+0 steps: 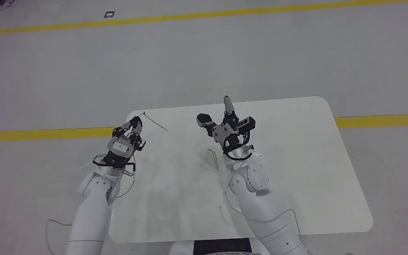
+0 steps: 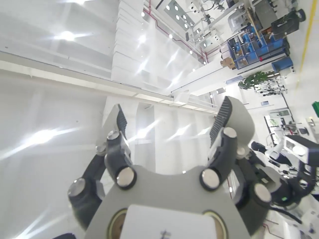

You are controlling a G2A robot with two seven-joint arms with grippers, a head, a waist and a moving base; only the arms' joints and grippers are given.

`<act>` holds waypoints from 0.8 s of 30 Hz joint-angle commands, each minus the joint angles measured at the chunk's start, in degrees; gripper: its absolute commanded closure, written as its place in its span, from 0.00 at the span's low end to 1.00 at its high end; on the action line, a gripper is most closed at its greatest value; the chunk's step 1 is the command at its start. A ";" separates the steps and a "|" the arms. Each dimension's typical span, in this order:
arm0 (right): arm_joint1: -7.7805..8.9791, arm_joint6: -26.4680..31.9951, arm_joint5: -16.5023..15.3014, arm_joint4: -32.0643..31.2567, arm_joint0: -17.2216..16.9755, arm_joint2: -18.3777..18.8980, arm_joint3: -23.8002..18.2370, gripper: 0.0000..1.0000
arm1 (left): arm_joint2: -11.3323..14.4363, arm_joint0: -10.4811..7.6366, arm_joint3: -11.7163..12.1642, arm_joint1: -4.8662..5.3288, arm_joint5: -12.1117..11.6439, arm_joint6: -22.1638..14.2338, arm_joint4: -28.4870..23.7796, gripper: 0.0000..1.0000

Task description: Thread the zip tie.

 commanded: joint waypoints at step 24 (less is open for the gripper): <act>1.48 -0.33 1.93 -0.59 -2.53 5.55 -11.59 0.00 | 0.00 0.00 0.00 0.00 0.00 0.00 0.00 1.00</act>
